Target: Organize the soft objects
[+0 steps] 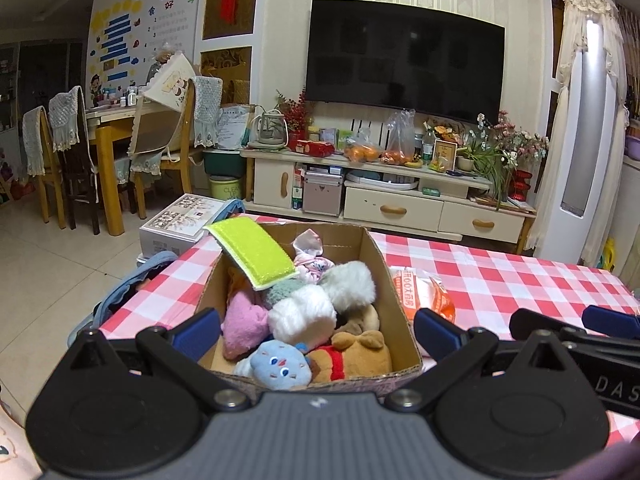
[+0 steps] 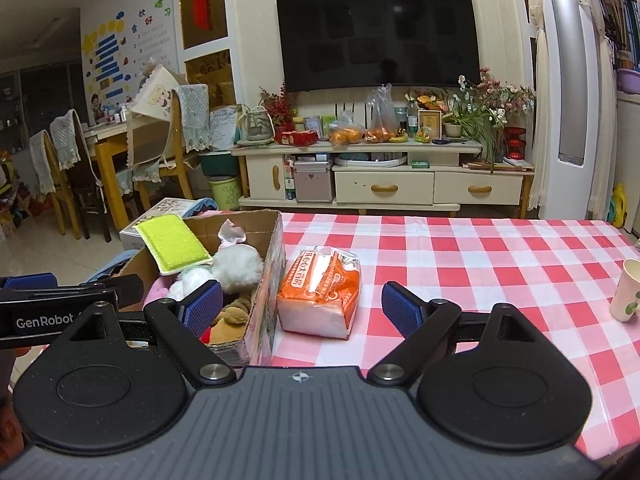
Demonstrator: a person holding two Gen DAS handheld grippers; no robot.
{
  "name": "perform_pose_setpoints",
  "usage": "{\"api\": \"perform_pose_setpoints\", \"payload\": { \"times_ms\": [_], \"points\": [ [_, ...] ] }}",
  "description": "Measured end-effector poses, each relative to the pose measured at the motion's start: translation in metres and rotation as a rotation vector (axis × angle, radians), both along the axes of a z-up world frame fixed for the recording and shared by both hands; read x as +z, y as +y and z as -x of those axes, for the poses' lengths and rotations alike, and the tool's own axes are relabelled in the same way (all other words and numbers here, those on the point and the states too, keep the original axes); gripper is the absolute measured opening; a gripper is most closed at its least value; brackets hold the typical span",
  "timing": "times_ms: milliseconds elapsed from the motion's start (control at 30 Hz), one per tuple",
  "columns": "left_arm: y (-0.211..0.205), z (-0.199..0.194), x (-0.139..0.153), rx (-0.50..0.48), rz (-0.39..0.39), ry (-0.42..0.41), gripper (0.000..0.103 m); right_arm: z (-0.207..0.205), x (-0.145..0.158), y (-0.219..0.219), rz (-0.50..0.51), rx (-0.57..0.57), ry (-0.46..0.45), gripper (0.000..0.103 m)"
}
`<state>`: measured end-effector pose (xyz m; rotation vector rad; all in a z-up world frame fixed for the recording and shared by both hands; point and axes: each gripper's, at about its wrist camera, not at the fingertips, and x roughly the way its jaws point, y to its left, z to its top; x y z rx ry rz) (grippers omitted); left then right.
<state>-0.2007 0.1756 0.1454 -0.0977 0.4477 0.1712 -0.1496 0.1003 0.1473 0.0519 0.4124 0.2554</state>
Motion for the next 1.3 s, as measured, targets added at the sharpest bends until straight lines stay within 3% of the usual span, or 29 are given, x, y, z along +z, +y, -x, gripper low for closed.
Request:
{"api": "perform_pose_setpoints", "payload": {
  "times_ms": [1300],
  "points": [
    [0.008,0.013,-0.005,0.029,-0.015,-0.002,0.102,0.006,-0.006,0.008,-0.002,0.015,0.007,0.103]
  ]
}}
